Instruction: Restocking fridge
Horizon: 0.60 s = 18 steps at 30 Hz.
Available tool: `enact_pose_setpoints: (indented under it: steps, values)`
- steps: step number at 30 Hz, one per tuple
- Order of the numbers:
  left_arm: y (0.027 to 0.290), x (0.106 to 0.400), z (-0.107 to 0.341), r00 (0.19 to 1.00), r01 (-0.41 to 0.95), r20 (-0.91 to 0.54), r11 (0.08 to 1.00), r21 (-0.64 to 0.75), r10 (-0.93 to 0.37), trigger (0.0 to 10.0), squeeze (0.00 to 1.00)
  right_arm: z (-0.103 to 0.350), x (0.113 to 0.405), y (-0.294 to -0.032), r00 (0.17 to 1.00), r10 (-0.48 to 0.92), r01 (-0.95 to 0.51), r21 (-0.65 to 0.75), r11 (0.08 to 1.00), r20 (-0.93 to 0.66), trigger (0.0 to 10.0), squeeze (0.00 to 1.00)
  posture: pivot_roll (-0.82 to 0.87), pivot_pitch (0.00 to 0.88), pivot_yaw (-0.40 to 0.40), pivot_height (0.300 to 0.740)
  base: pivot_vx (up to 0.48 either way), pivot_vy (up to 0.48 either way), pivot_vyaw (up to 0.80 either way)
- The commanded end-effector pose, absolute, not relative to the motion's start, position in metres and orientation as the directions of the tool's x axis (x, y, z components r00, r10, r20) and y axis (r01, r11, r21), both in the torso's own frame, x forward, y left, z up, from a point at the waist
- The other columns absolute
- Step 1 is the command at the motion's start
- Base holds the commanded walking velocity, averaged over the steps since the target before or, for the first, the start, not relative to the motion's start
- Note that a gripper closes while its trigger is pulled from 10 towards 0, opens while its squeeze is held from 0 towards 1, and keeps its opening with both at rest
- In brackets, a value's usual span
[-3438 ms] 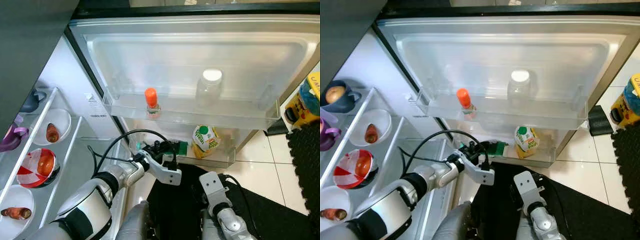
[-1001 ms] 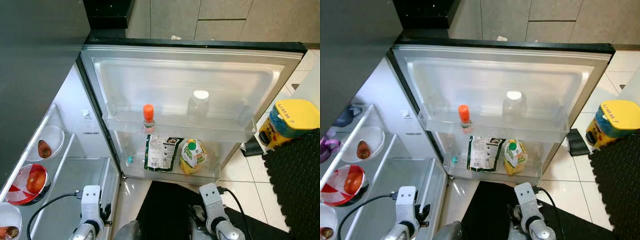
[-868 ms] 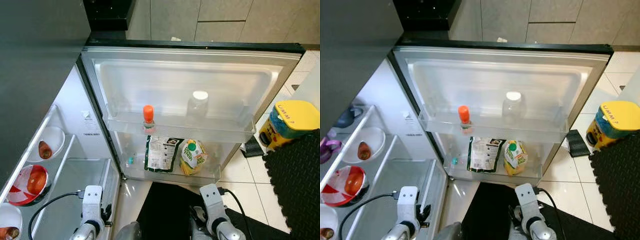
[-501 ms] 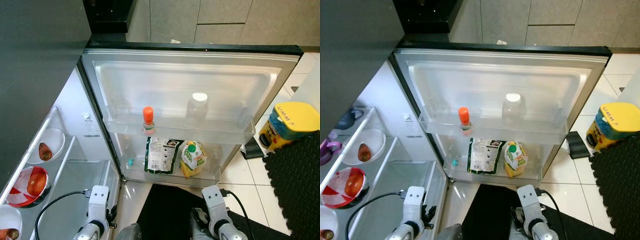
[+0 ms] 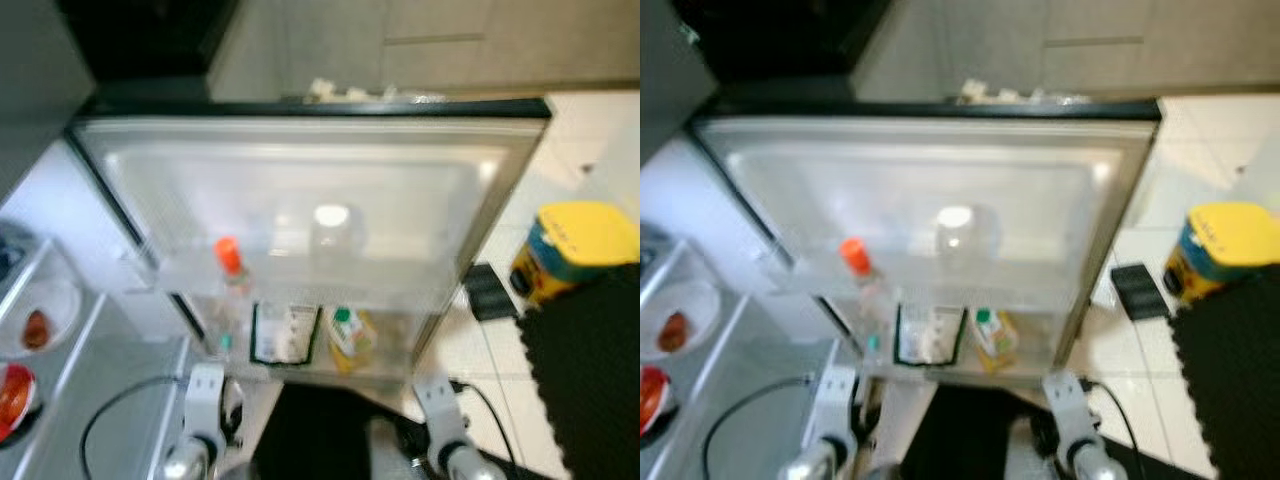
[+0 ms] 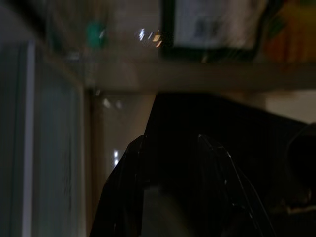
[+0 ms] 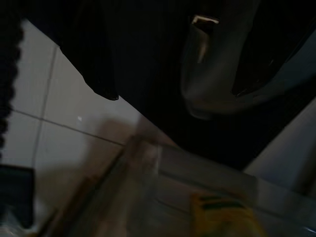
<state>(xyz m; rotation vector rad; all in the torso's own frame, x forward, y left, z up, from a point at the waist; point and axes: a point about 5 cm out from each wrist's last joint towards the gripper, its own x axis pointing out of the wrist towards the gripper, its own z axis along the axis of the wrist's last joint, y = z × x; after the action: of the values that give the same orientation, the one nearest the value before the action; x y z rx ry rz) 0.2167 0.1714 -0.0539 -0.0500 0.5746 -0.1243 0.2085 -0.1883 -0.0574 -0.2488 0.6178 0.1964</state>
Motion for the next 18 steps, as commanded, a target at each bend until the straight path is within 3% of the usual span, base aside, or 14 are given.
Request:
enact_pose_setpoints:
  steps: [1,18]
  values:
    - [0.1786,0.2014,-0.0629,0.807,0.070,-0.581,0.994,-0.078,-0.102,10.0,0.00,-0.0642,0.1995,-0.1799,0.773,0.130,-0.277,-0.145,0.950,-0.621,10.0,0.00,-0.17,0.134,0.057,0.651,0.000,0.000,0.00]
    - [0.1801,0.1955,-0.0648,0.808,0.076,-0.580,0.995,-0.062,-0.098,10.0,0.00,-0.0662,0.1971,-0.1735,0.752,0.188,-0.307,-0.083,0.948,-0.632,10.0,0.00,-0.15,0.106,0.054,0.651,0.000,0.000,0.00]
